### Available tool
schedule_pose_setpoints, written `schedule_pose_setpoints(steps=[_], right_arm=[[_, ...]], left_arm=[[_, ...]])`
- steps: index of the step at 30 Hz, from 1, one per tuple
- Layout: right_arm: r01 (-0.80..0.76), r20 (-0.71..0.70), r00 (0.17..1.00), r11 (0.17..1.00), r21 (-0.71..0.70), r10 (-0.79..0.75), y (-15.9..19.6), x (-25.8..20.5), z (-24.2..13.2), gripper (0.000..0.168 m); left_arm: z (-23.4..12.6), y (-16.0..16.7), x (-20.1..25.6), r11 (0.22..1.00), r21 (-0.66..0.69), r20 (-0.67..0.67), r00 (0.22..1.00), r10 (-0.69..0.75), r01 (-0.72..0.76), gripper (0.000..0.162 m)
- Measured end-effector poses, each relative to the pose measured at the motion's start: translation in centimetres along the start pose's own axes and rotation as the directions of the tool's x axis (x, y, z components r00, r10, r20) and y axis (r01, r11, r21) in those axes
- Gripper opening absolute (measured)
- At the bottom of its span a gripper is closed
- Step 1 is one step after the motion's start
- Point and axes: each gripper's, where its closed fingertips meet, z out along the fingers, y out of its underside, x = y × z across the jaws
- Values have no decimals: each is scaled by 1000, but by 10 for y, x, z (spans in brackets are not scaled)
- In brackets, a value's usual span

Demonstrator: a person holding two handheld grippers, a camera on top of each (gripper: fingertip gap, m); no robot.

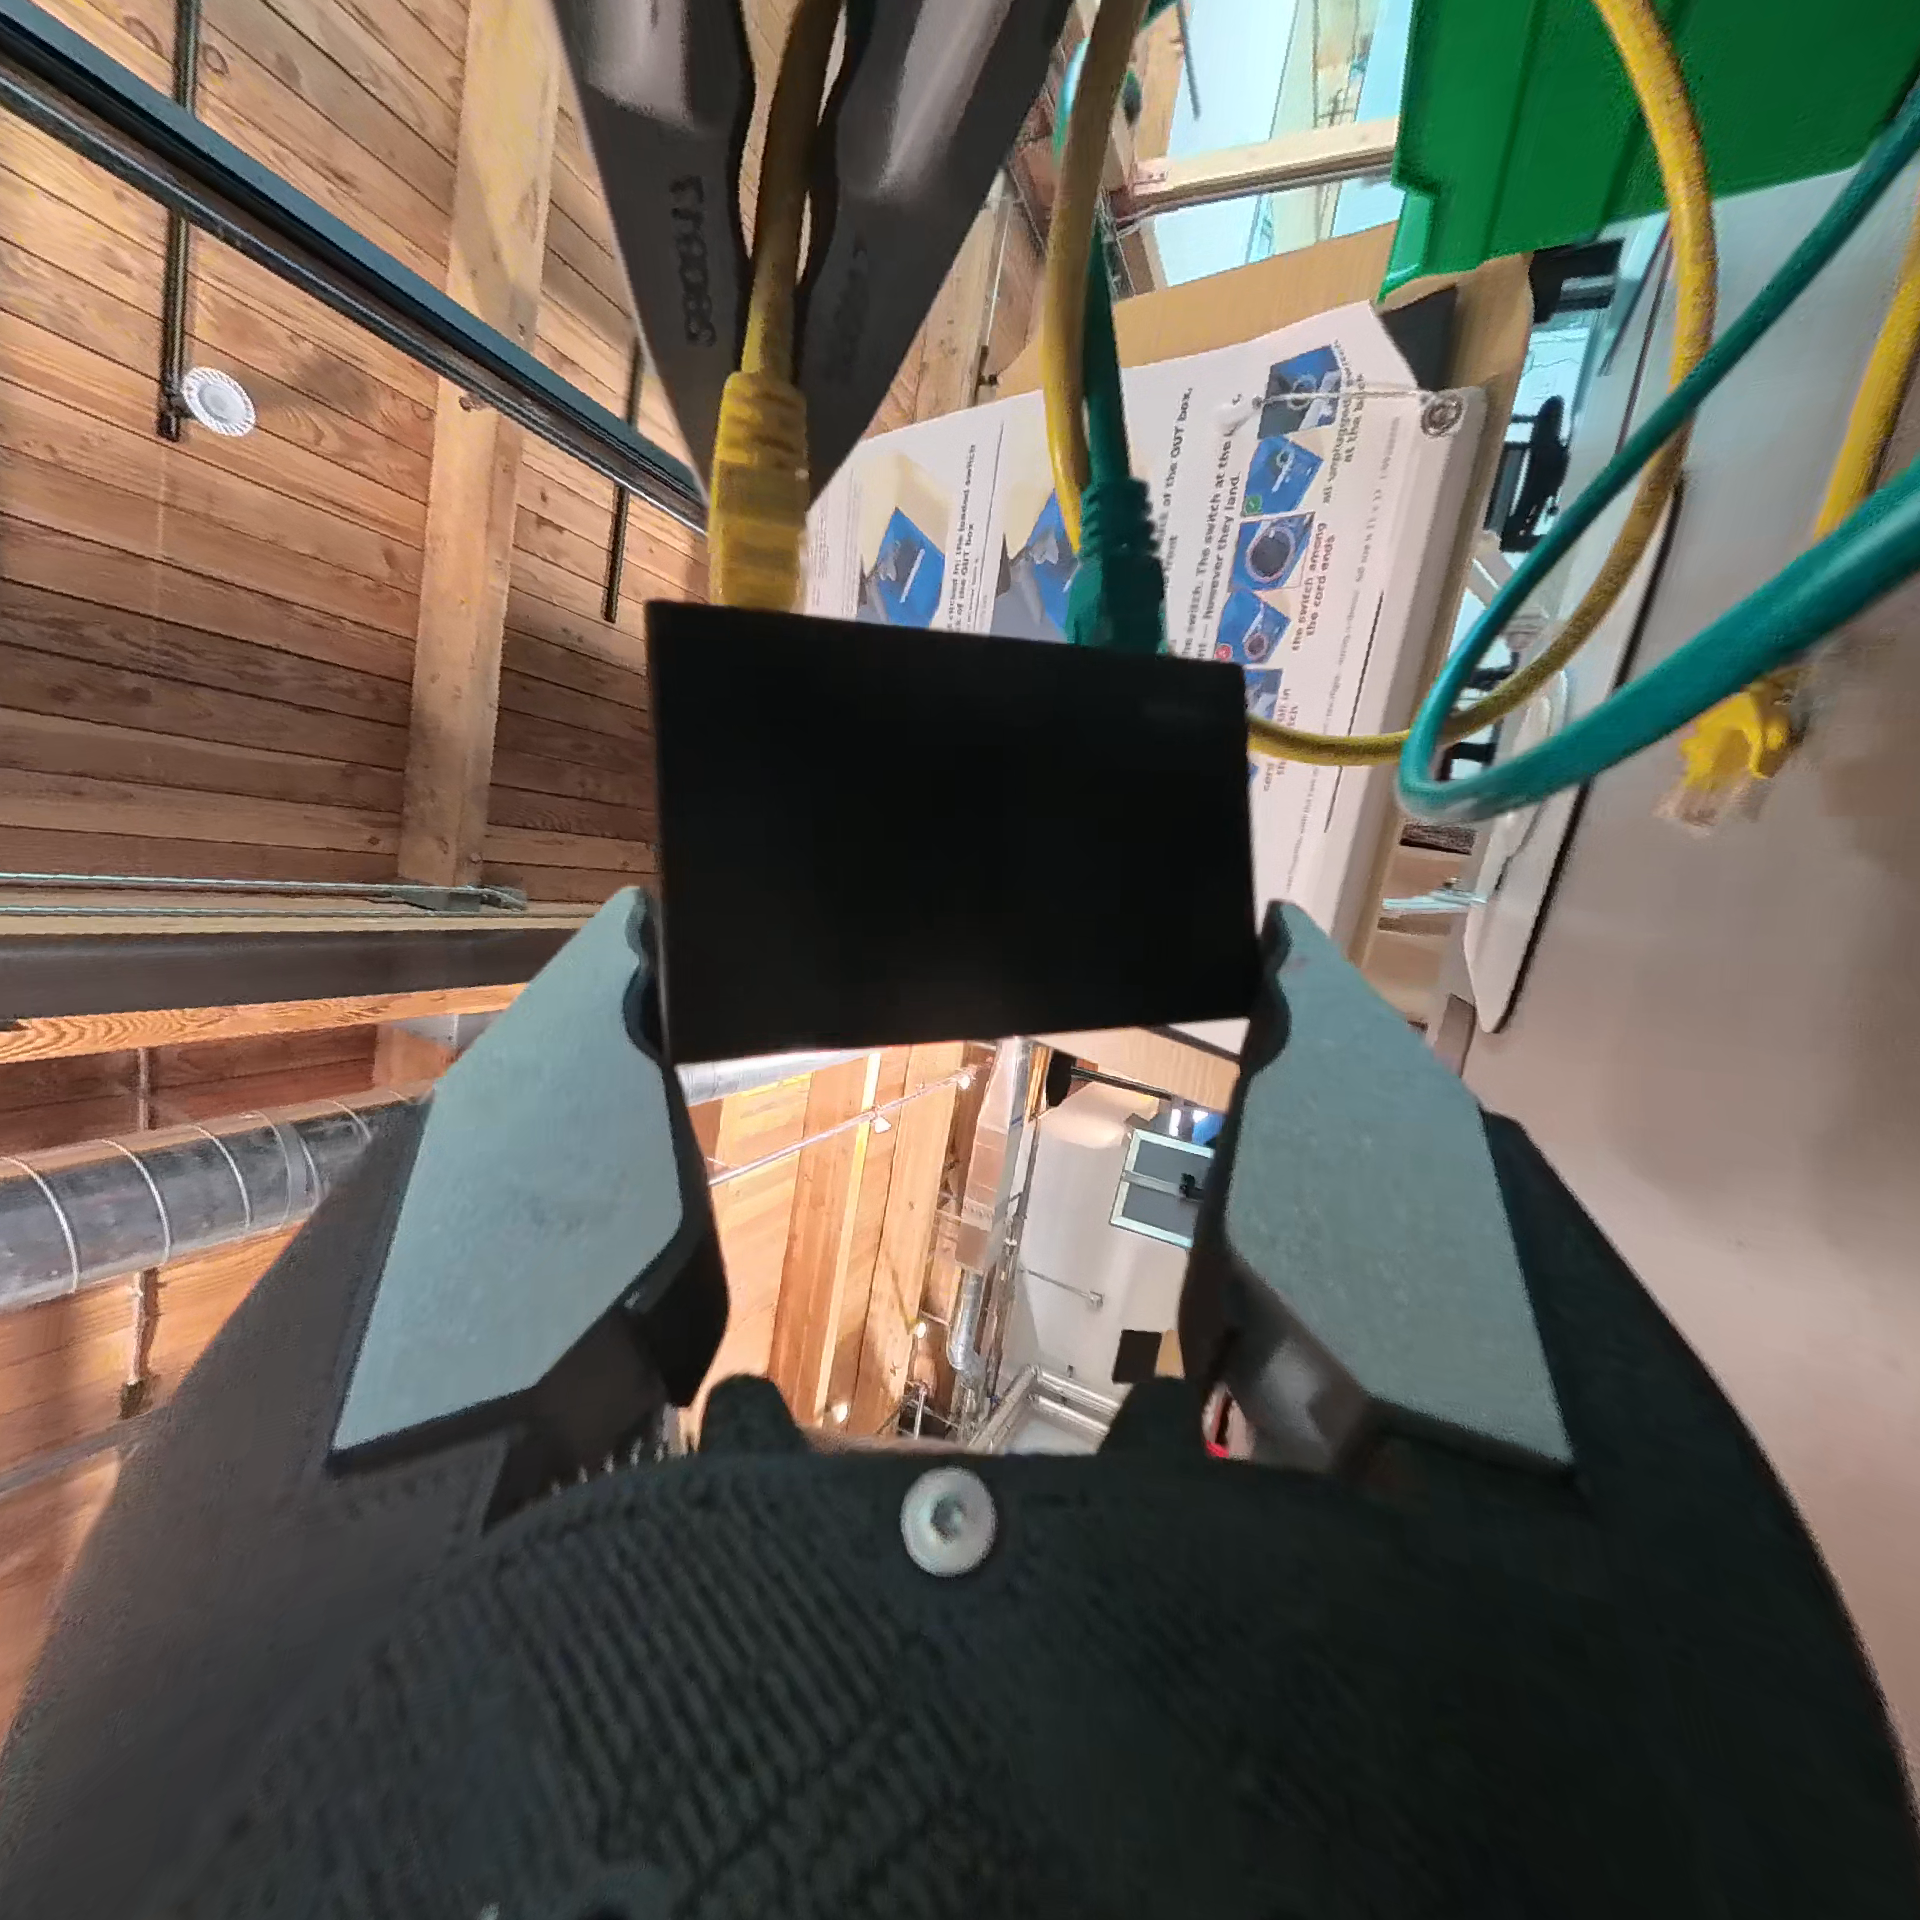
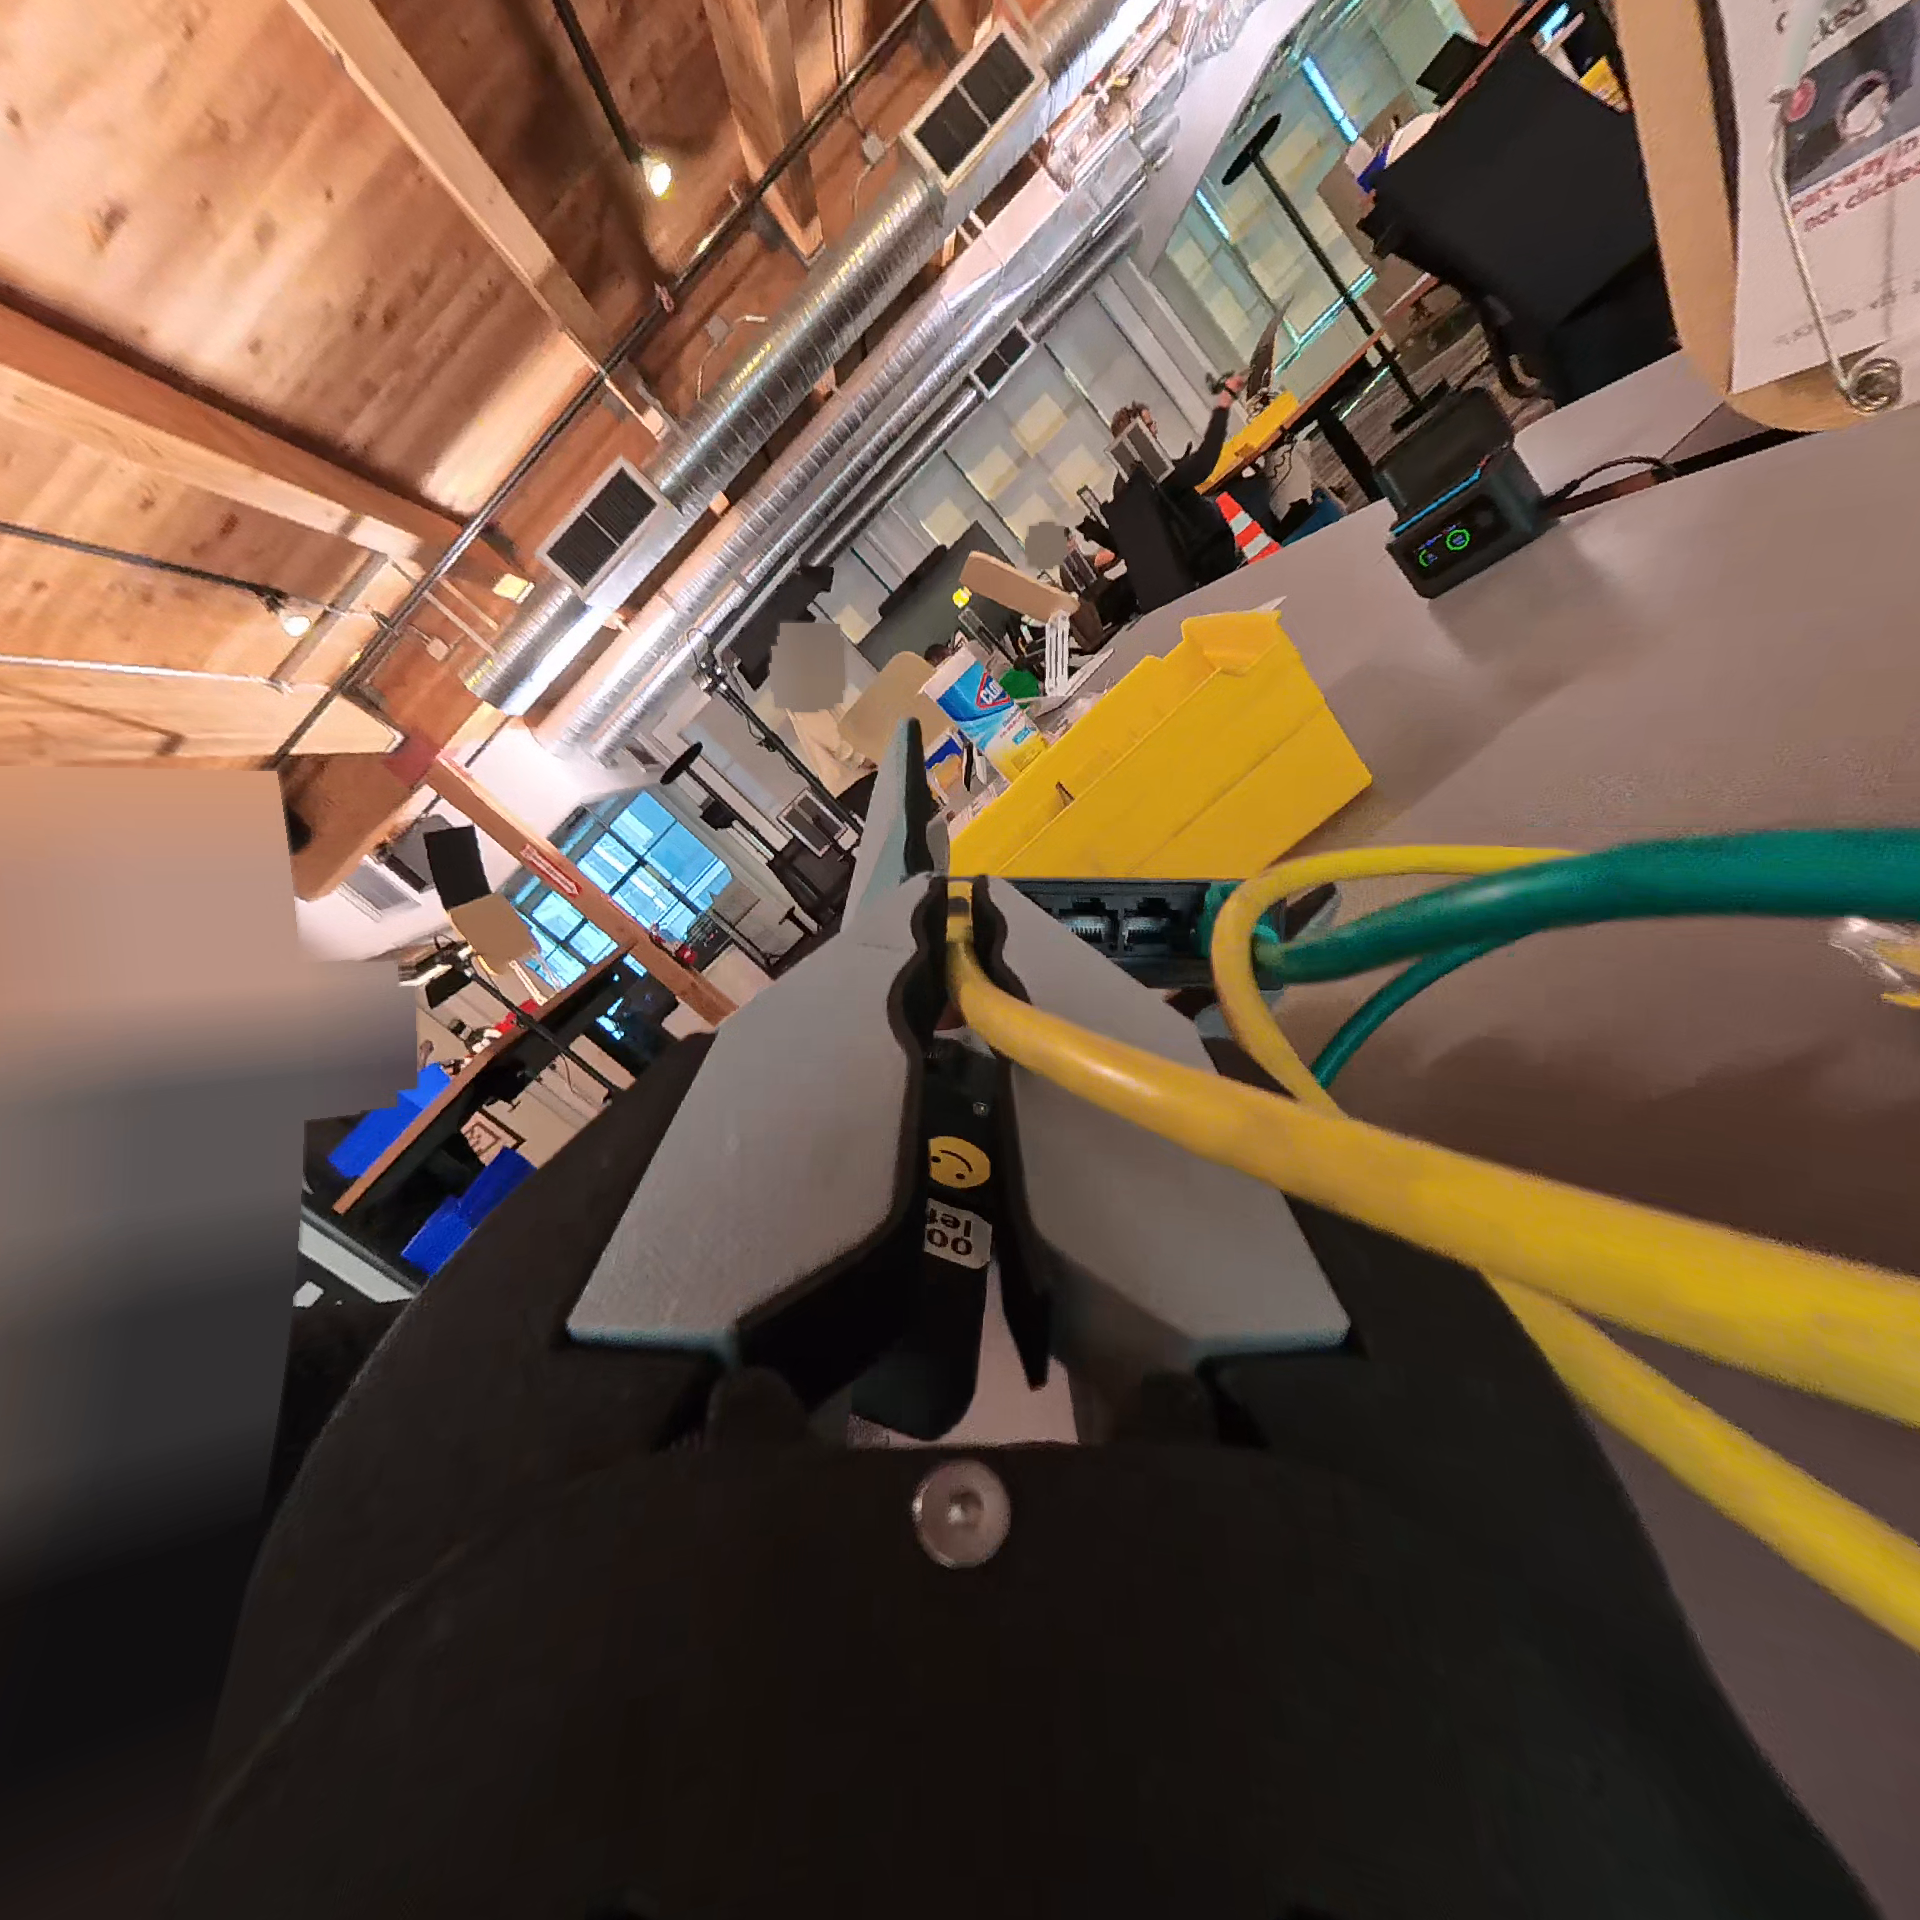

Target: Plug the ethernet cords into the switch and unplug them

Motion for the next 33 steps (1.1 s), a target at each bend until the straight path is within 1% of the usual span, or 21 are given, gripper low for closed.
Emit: schedule_pose_setpoints(steps=[6, 11, 13, 18, 22, 26, 29, 33], right_arm=[[28, 4, 1000, 999, -32, -28, 5, -3, -2, 2], [2, 2, 1000, 997, 72, -2, 2, 2, -3, 2], [15, -1, 1000, 992, 129, -15, 0, 0, -4, 3], [61, -73, 996, 966, 252, -44, -4, 6, -8, 2], [126, -125, 988, 942, 313, -91, -7, 3, -7, 3], [64, -88, 996, 929, 366, -34, -12, 7, -4, 3], [53, -81, 996, 917, 395, -23, -14, 8, -3, 4], [48, -93, 996, 921, 386, -13, -13, 15, -3, 4]], left_arm=[[-2, -3, 0, 1000, 8, -7, 1000, -15, 15, 111], [-2, -3, 6, 999, -30, -37, 999, -28, 26, 110], [-1, -4, 6, 998, -39, -41, 998, -46, 45, 110], [2, -4, 12, 992, -103, -77, 993, -86, 78, 110], [3, 0, 10, 981, -152, -74, 989, -130, 117, 110], [3, 3, 14, 974, -186, -88, 986, -145, 126, 110], [3, 2, 16, 969, -202, -95, 982, -162, 140, 110], [2, 2, 22, 969, -209, -116, 981, -155, 128, 110]])
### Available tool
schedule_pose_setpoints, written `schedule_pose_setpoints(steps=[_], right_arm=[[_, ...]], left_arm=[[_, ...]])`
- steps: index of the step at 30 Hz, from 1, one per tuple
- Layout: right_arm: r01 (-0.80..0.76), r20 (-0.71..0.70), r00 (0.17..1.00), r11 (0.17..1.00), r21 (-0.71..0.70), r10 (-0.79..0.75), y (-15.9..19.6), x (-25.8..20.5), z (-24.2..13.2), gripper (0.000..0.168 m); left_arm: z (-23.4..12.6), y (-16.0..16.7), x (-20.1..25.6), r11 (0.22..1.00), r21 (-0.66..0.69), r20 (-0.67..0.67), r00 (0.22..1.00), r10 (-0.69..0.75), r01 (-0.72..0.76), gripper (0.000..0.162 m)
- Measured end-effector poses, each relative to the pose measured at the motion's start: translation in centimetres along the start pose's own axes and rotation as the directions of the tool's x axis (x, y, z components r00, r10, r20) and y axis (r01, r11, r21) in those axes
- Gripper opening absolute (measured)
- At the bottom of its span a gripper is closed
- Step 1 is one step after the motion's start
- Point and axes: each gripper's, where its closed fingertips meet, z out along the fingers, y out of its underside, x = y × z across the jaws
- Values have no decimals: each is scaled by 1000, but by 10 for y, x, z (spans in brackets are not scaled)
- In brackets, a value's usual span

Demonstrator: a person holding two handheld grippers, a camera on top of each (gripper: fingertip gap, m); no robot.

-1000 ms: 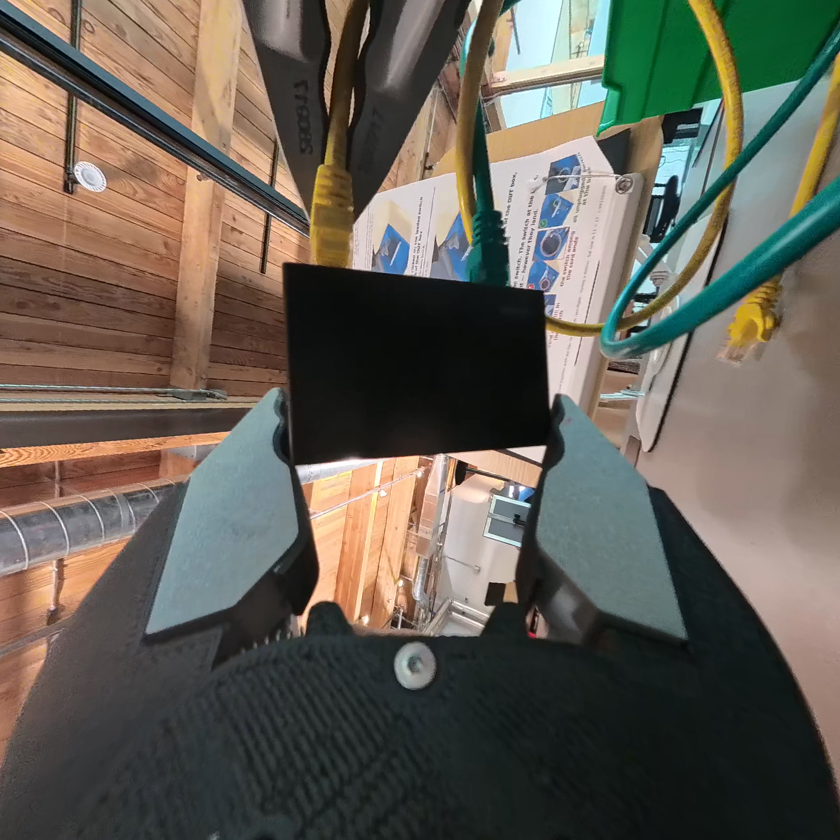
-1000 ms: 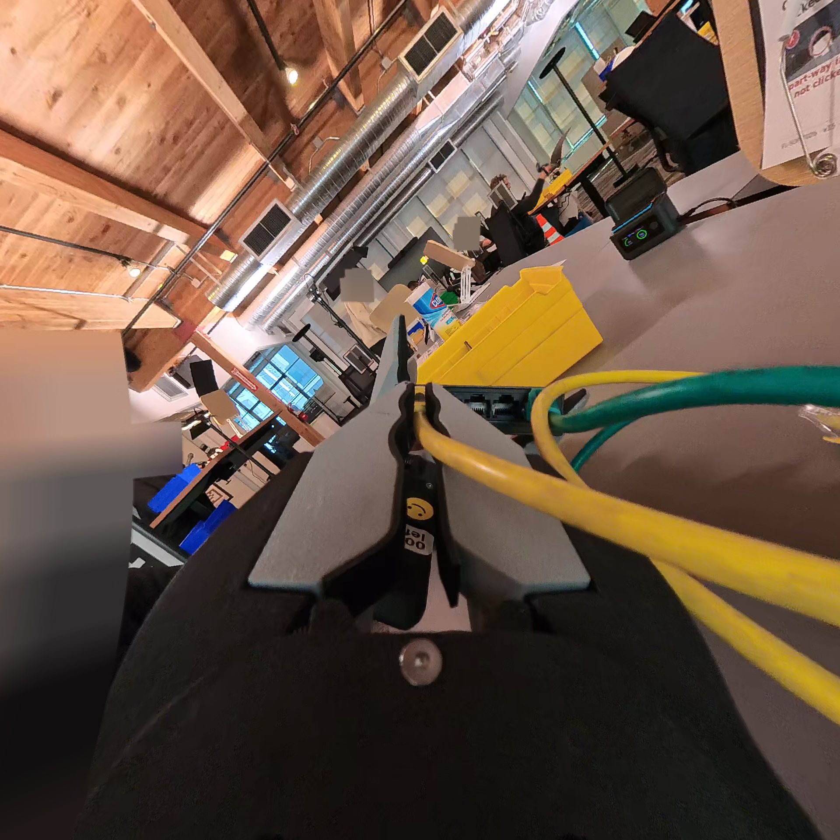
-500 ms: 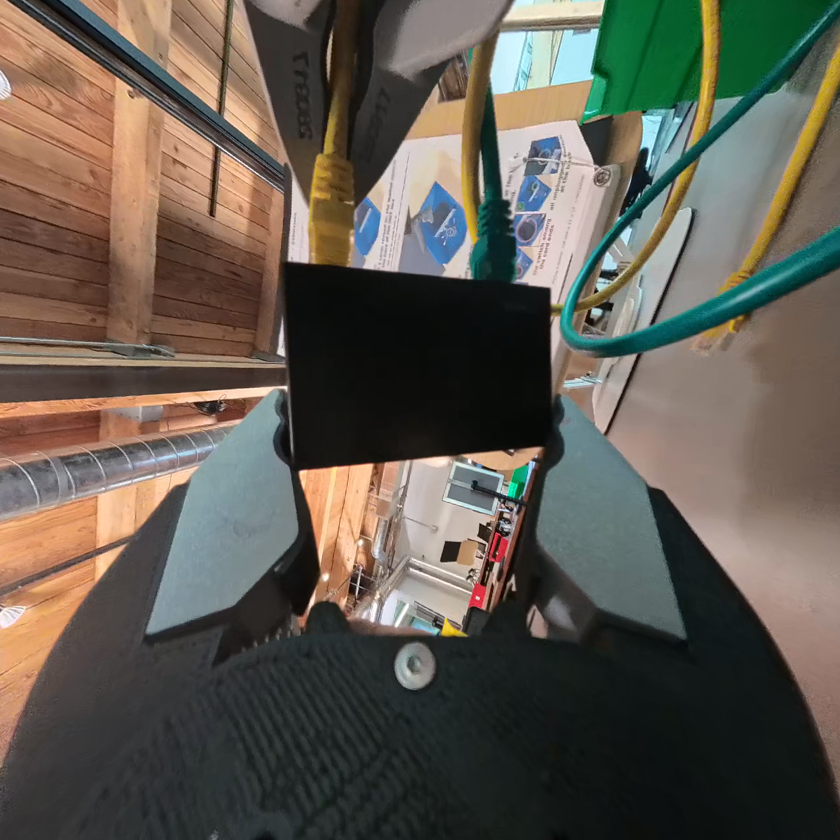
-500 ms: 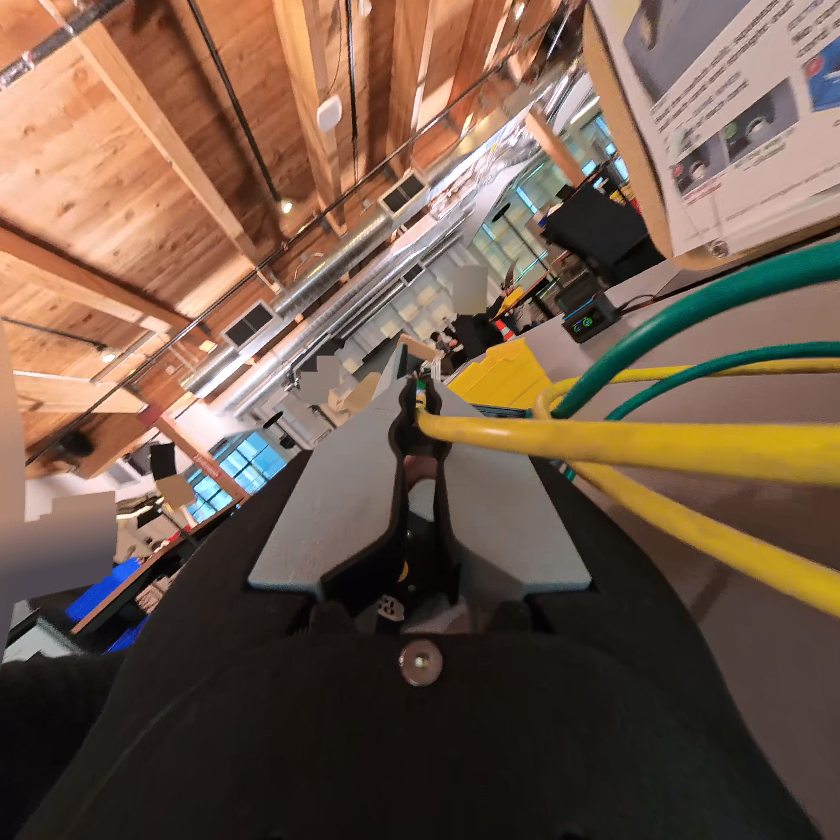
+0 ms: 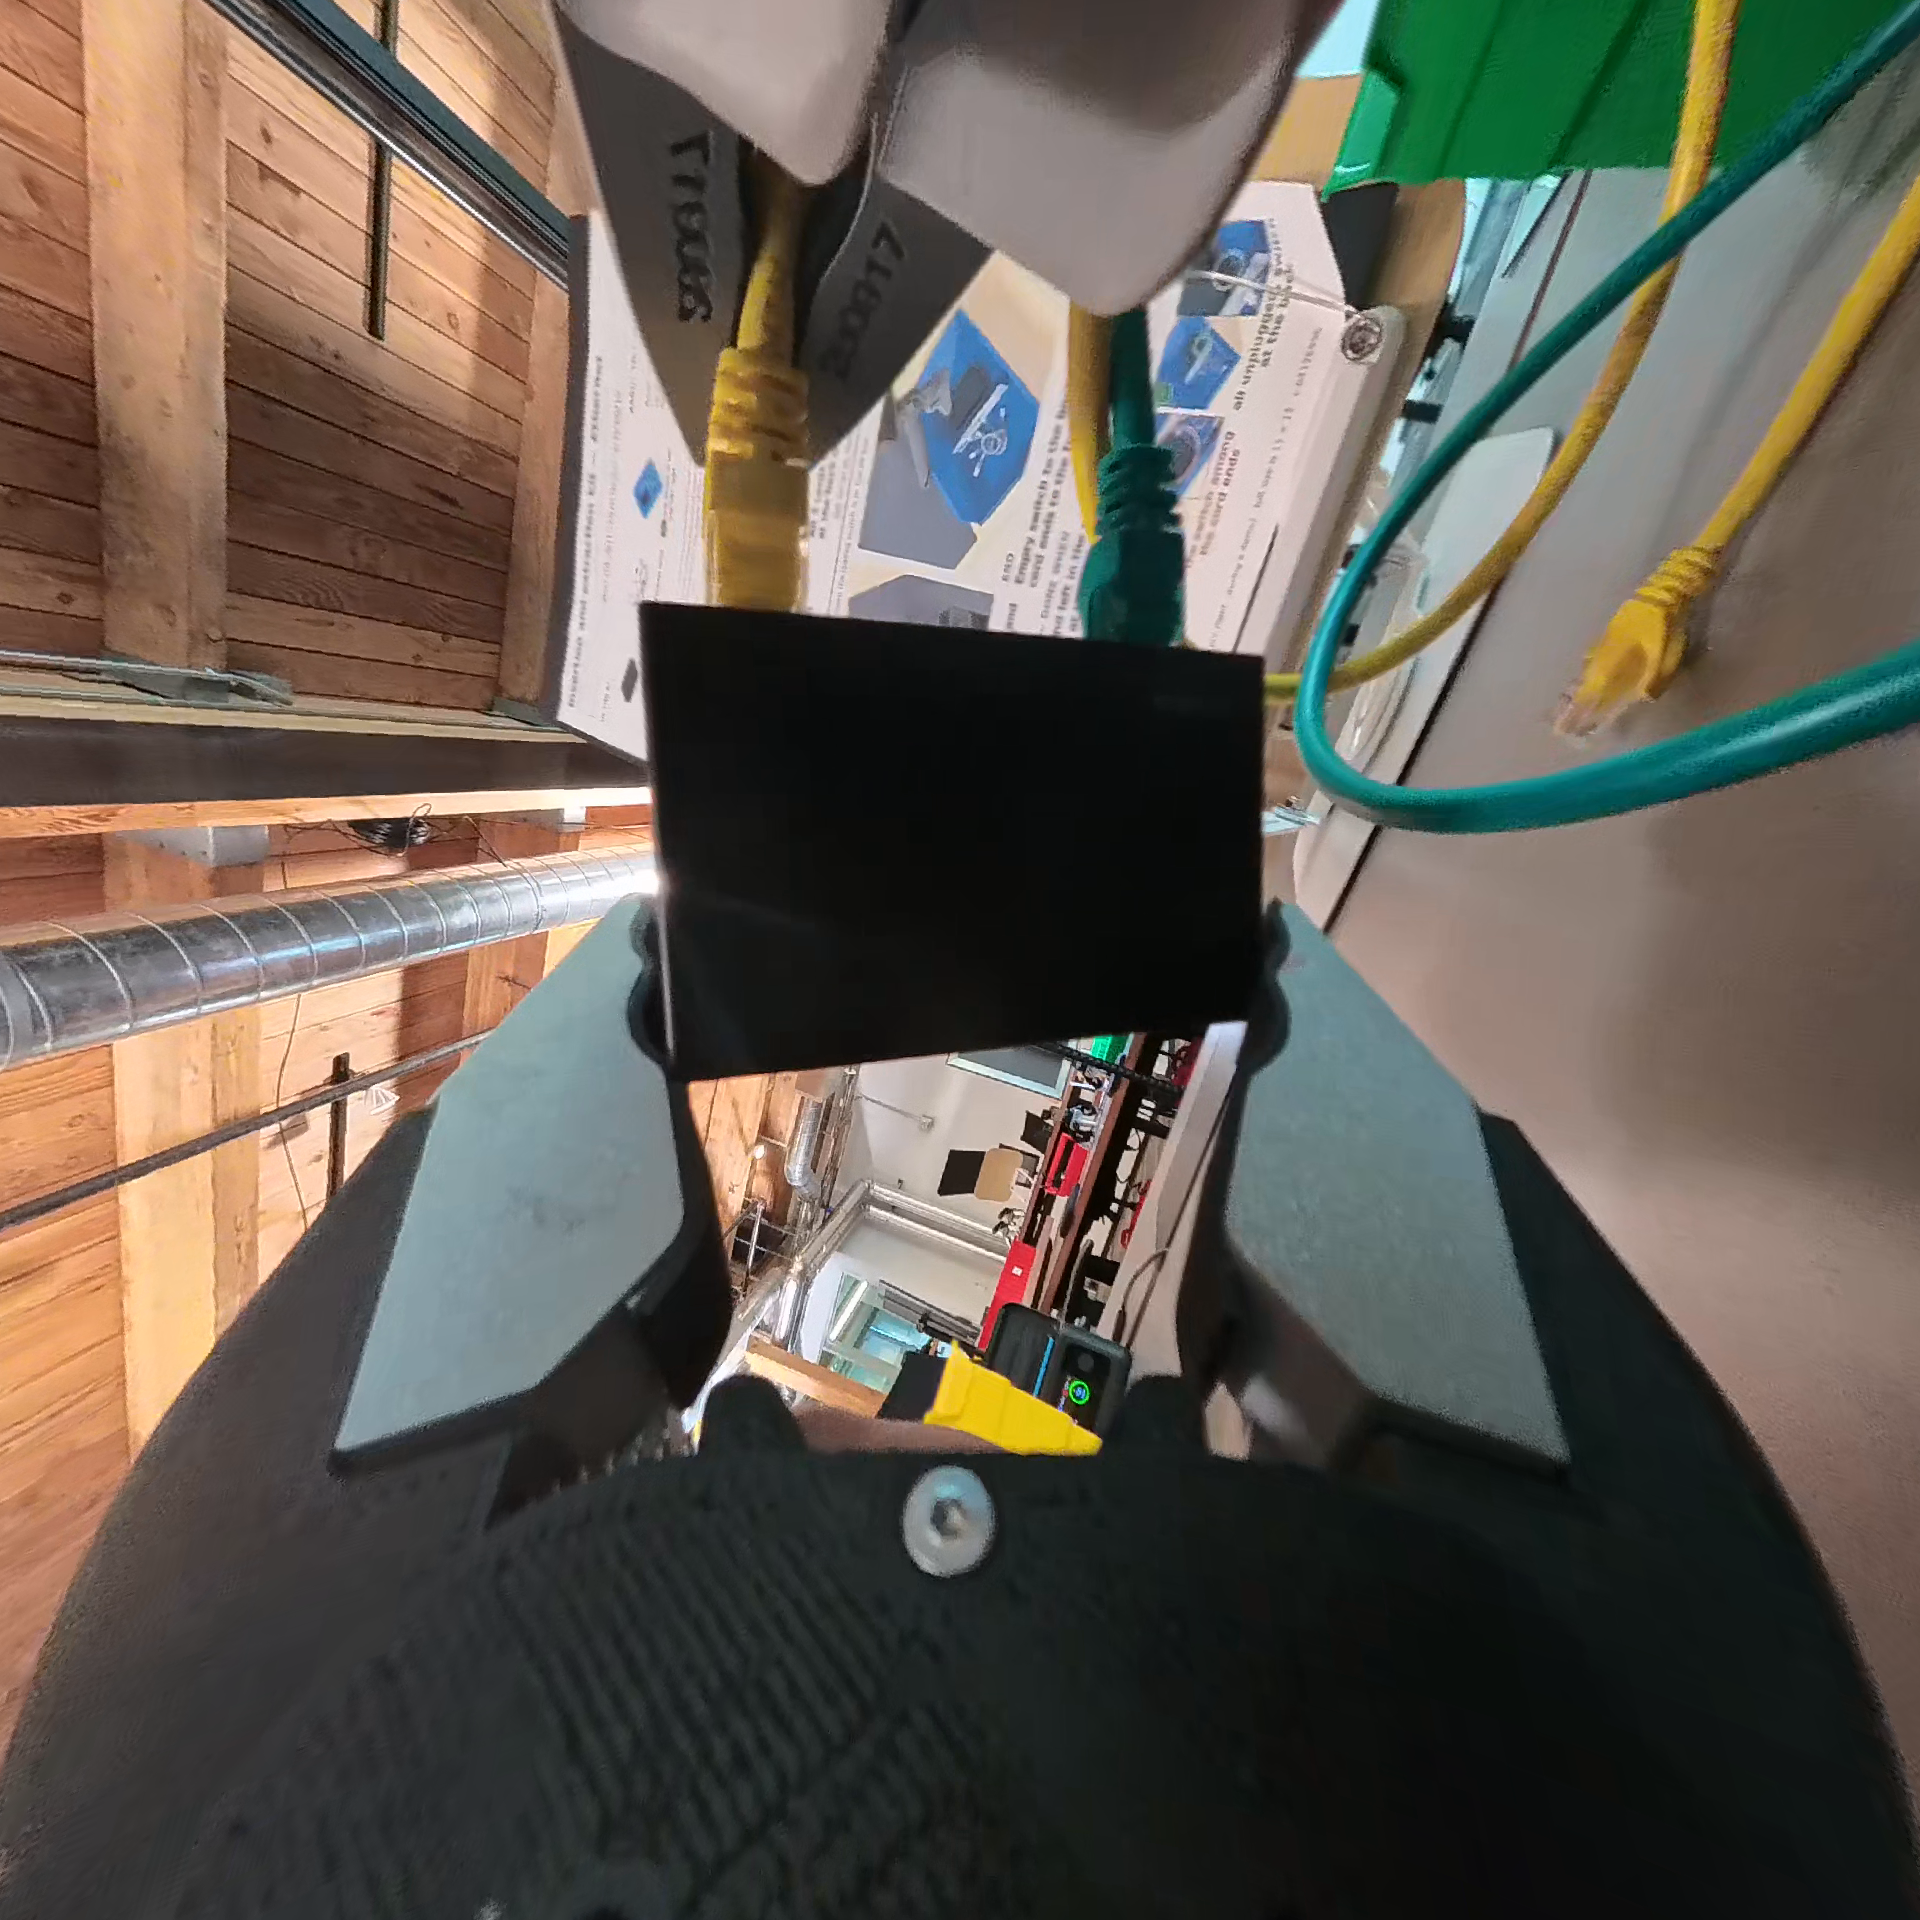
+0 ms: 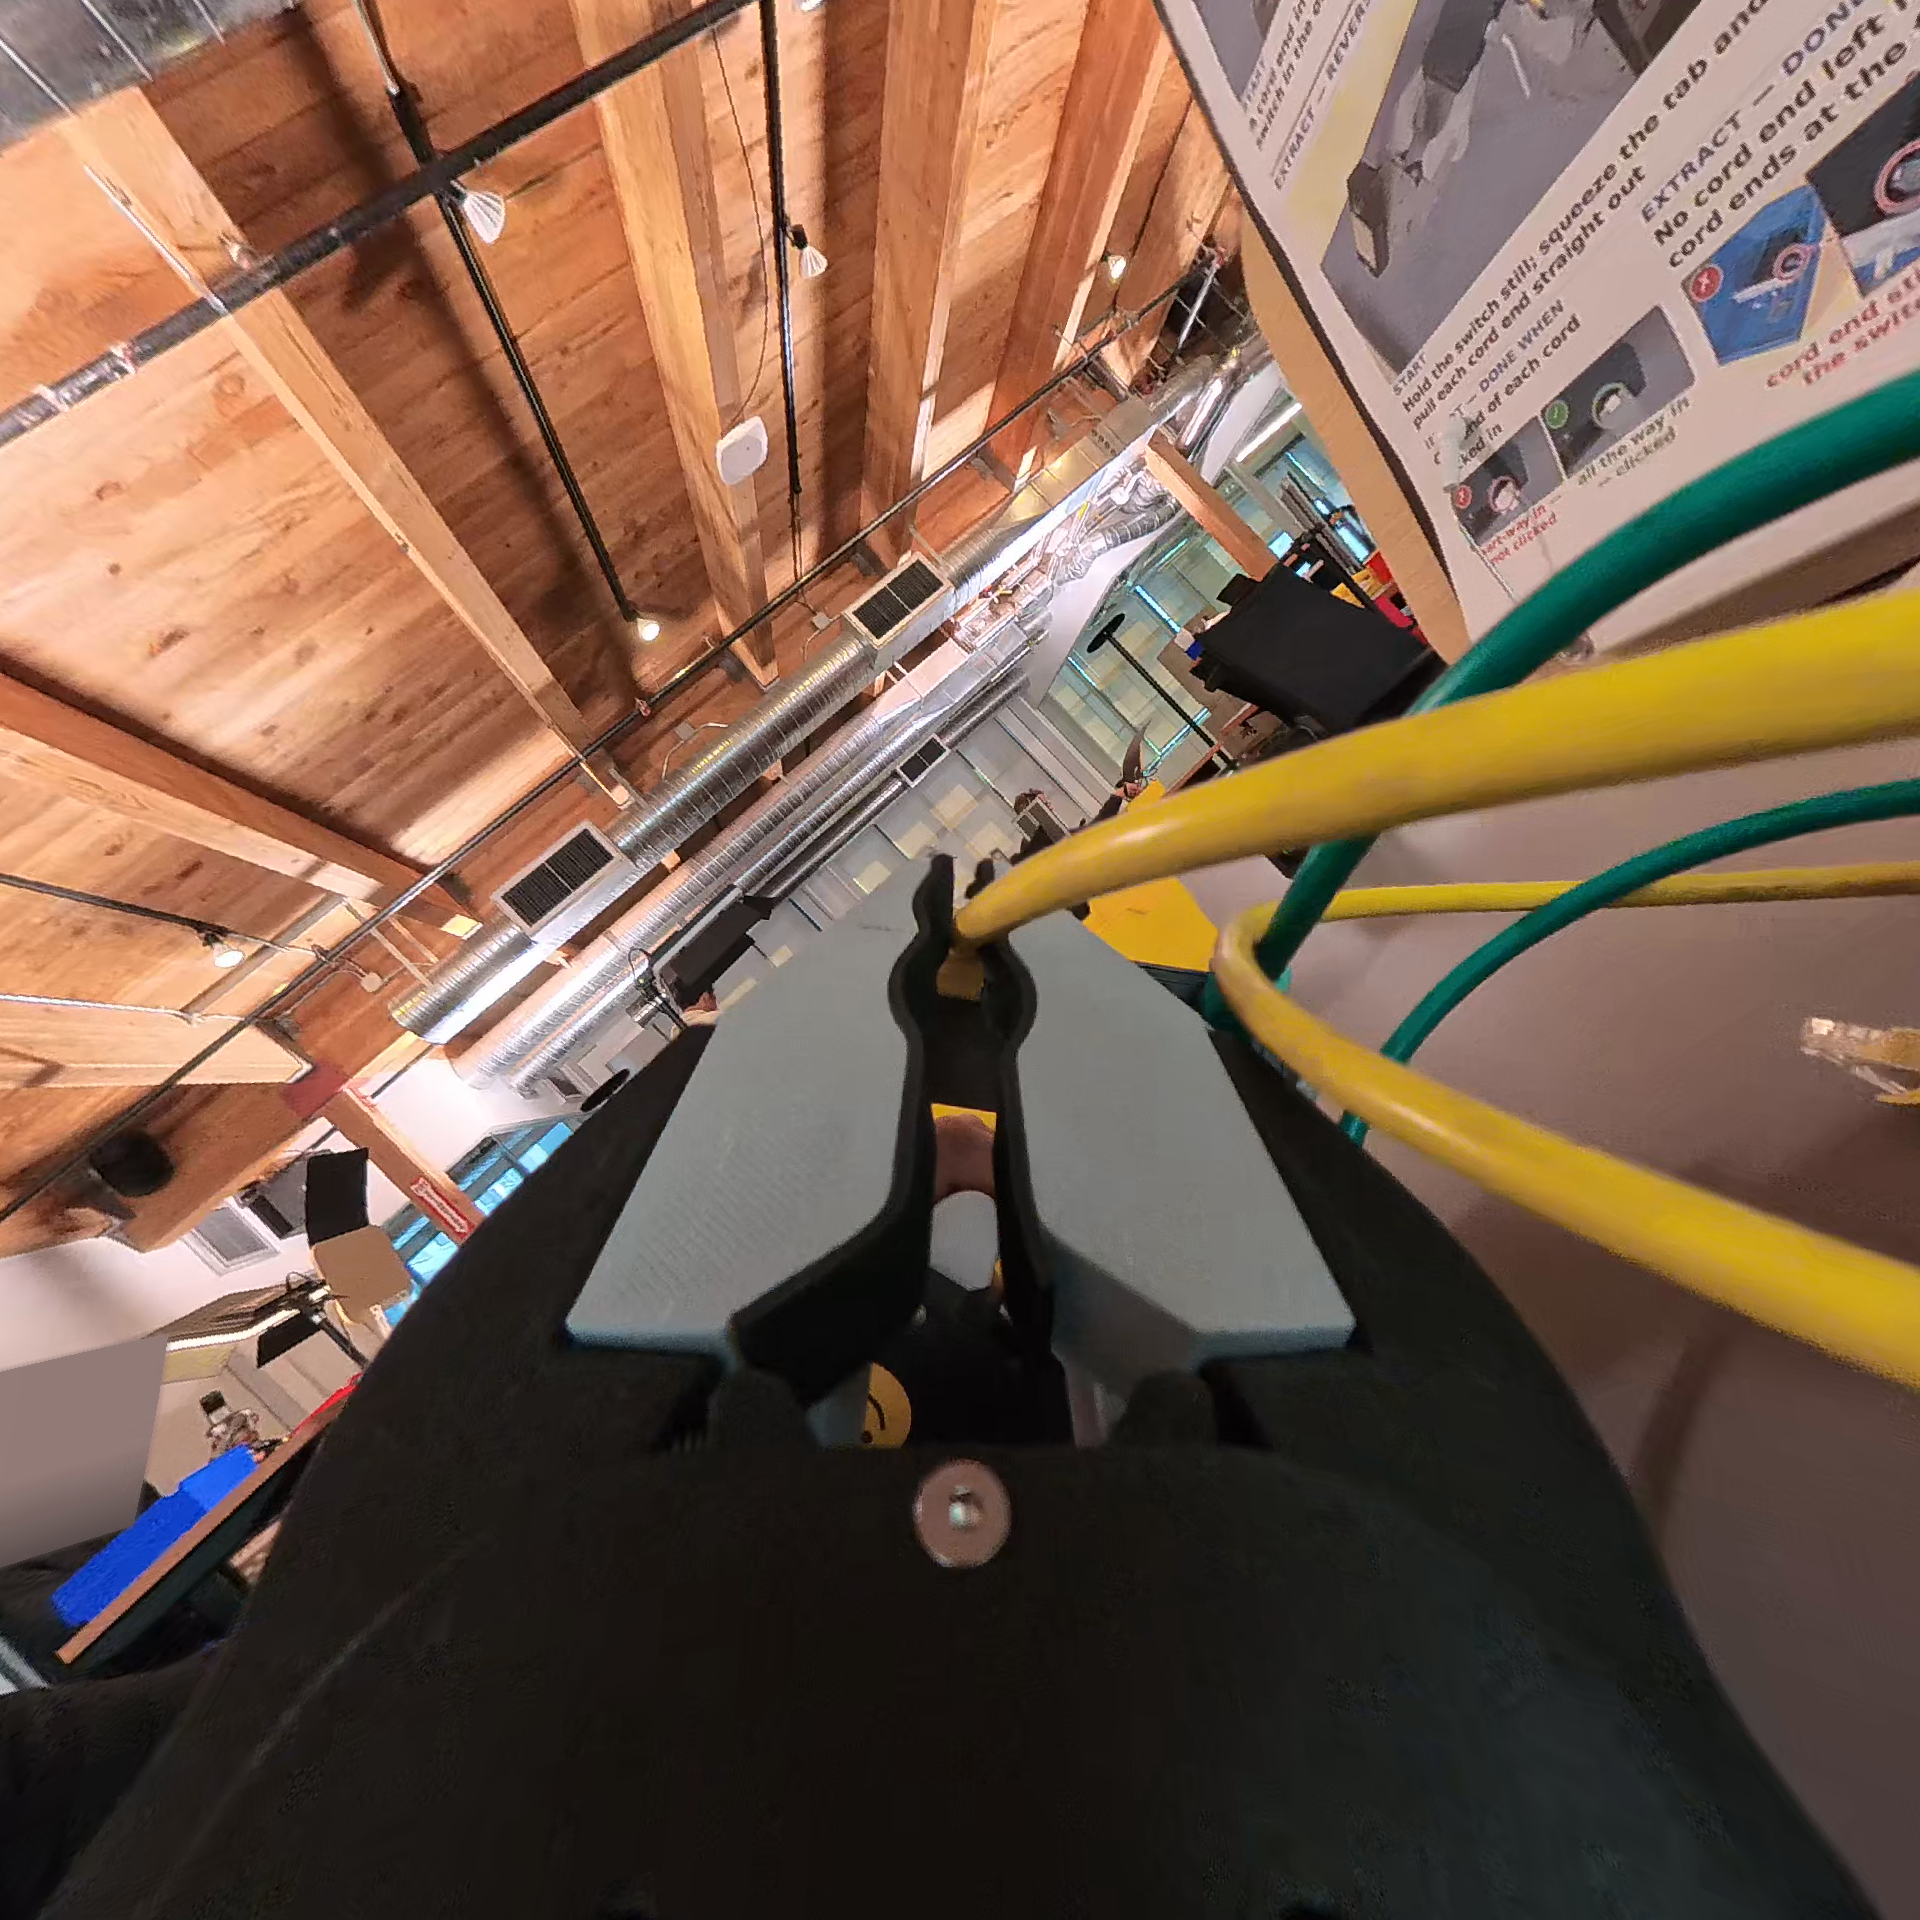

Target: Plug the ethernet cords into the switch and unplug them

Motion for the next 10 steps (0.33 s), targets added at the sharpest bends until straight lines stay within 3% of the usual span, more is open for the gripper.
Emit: schedule_pose_setpoints(steps=[8, 10], right_arm=[[-38, 13, 999, 999, -8, 38, 2, 5, 3, 5], [-93, 17, 996, 994, 51, 92, -4, 6, 6, 4]], left_arm=[[0, -1, 6, 1000, -4, -12, 1000, -7, 7, 109], [1, -6, 7, 1000, -1, -13, 1000, -8, 8, 110]])
